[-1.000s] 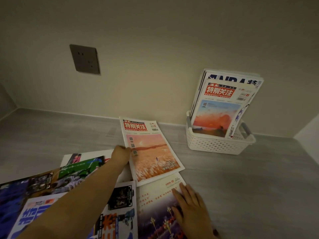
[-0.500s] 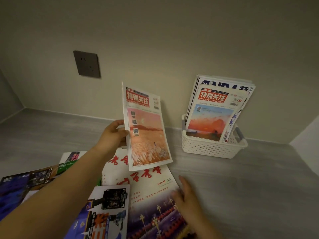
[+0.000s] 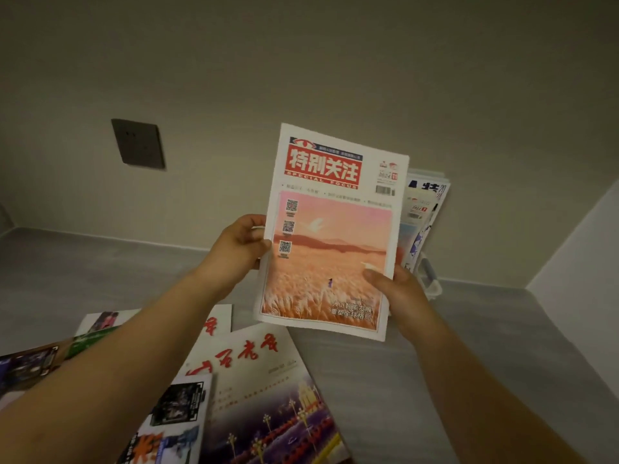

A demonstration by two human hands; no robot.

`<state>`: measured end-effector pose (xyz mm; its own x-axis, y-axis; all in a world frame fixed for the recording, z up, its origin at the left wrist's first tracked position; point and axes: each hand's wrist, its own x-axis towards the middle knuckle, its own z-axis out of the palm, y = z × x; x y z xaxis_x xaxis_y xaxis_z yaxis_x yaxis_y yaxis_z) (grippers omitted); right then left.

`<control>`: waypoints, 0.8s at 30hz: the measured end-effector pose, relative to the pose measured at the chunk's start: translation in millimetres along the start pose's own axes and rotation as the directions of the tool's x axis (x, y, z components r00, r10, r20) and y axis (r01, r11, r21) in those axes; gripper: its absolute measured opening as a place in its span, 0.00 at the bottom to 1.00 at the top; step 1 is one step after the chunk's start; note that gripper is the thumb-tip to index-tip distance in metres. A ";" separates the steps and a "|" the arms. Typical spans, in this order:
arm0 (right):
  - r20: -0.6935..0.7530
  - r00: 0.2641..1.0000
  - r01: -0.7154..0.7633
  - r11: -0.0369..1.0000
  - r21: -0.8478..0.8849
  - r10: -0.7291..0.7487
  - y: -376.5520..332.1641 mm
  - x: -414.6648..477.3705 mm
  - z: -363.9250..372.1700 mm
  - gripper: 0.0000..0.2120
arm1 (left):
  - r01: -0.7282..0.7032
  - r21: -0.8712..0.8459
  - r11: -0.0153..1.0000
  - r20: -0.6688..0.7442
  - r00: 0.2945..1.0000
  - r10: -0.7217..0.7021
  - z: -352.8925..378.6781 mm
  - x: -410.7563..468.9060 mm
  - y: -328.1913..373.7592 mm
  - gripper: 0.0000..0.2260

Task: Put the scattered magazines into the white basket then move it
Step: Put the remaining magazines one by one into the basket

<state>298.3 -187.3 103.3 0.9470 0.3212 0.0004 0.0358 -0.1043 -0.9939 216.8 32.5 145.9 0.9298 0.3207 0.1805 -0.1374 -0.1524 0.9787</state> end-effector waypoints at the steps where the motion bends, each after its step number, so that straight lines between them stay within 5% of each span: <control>1: -0.039 0.999 0.013 1.000 -0.026 -0.014 -1.9 3.4 -6.6 0.07 | -0.008 0.024 1.000 -0.011 1.000 0.009 10.9 5.2 1.0 0.13; 8: -0.257 0.952 0.128 0.980 -0.149 -0.164 -33.2 41.2 -56.6 0.06 | -0.045 0.157 0.986 -0.093 0.994 0.060 76.5 62.2 9.0 0.06; 11: -0.310 0.932 0.132 0.973 -0.188 -0.186 -38.6 63.3 -72.9 0.08 | -0.085 0.209 0.974 -0.062 0.993 0.100 93.2 85.2 2.0 0.10; 24: -0.278 0.943 -0.228 0.963 -0.147 0.181 53.2 132.2 -90.8 0.15 | 0.137 0.496 0.857 -0.005 0.988 -0.155 131.3 140.4 -93.3 0.06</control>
<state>454.3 -235.8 60.5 0.9886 0.0226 -0.1486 -0.1342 -0.3121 -0.9405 405.0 -31.0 67.1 0.9382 0.3450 0.0269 0.1791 -0.5505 0.8154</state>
